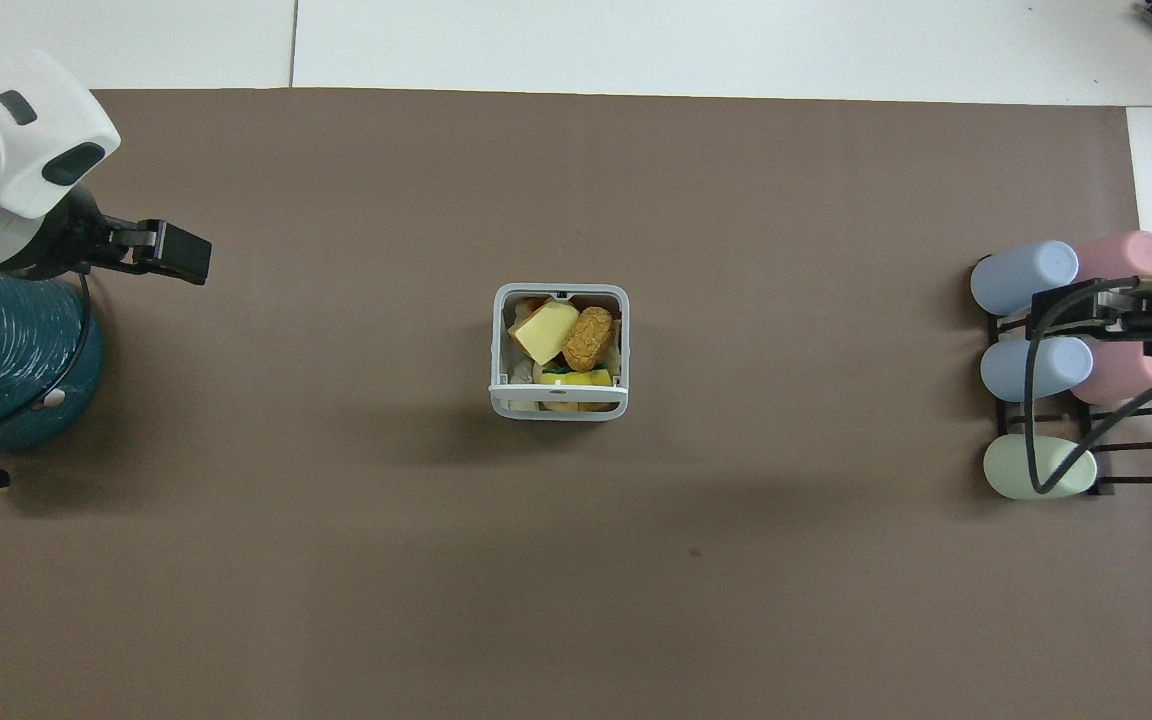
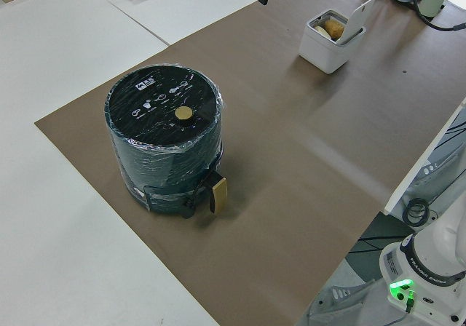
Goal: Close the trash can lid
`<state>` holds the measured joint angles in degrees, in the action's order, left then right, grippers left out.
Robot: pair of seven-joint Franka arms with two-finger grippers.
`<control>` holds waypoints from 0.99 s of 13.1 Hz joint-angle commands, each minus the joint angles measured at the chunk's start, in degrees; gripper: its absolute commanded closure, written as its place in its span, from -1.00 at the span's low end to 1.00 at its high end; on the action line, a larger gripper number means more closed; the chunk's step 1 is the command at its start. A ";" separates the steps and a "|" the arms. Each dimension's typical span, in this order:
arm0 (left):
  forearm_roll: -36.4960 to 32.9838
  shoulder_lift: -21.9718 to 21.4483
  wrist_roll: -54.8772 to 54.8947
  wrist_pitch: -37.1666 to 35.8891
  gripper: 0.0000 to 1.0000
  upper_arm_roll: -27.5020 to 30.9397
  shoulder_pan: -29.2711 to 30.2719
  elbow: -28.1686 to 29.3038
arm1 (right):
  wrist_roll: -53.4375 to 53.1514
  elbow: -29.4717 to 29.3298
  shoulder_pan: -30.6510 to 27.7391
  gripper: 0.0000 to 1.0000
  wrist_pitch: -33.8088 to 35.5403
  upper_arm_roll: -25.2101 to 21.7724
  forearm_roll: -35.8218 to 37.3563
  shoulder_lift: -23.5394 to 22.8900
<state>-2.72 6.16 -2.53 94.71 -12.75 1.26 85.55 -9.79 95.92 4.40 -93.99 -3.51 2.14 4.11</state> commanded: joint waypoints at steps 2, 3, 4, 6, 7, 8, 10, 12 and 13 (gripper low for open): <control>0.79 -1.85 0.77 1.35 -1.00 0.09 0.50 2.25 | 1.44 1.28 -0.09 -1.00 0.04 0.26 -0.47 1.34; 0.79 -1.86 0.51 1.35 -1.00 0.09 0.58 2.25 | 1.44 1.28 -0.09 -1.00 0.04 0.69 -0.47 1.34; 0.79 -1.86 0.25 1.35 -1.00 0.09 0.41 2.34 | 1.44 1.28 -0.09 -1.00 0.21 0.78 -0.47 1.34; 0.79 -2.03 0.25 1.26 -1.00 0.00 0.41 2.78 | 1.44 1.28 -0.09 -1.00 0.04 0.87 -0.47 1.34; 0.79 -2.03 0.25 1.09 -1.00 0.00 0.32 2.95 | 1.44 1.28 -0.09 -1.00 0.04 0.87 -0.47 1.34; 0.79 -2.12 0.25 1.17 -1.00 -0.08 0.32 3.22 | 1.44 1.28 -0.09 -1.00 0.04 0.87 -0.47 1.34; 1.23 -2.38 0.25 1.09 -1.00 -0.09 0.32 3.40 | 1.44 1.28 -0.09 -1.00 0.04 0.87 -0.47 1.34; 1.76 -2.38 0.16 0.83 -1.00 -0.09 0.32 3.40 | 1.44 1.28 -0.09 -1.00 -0.05 0.87 -0.47 1.34; 1.84 -2.38 0.07 0.74 -1.00 -0.26 0.23 3.48 | 1.61 1.28 -0.09 -1.00 0.04 0.87 -0.47 1.34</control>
<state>-2.00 6.00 -2.53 94.76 -12.86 1.26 86.32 -9.79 95.92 4.47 -93.99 -2.73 2.14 4.12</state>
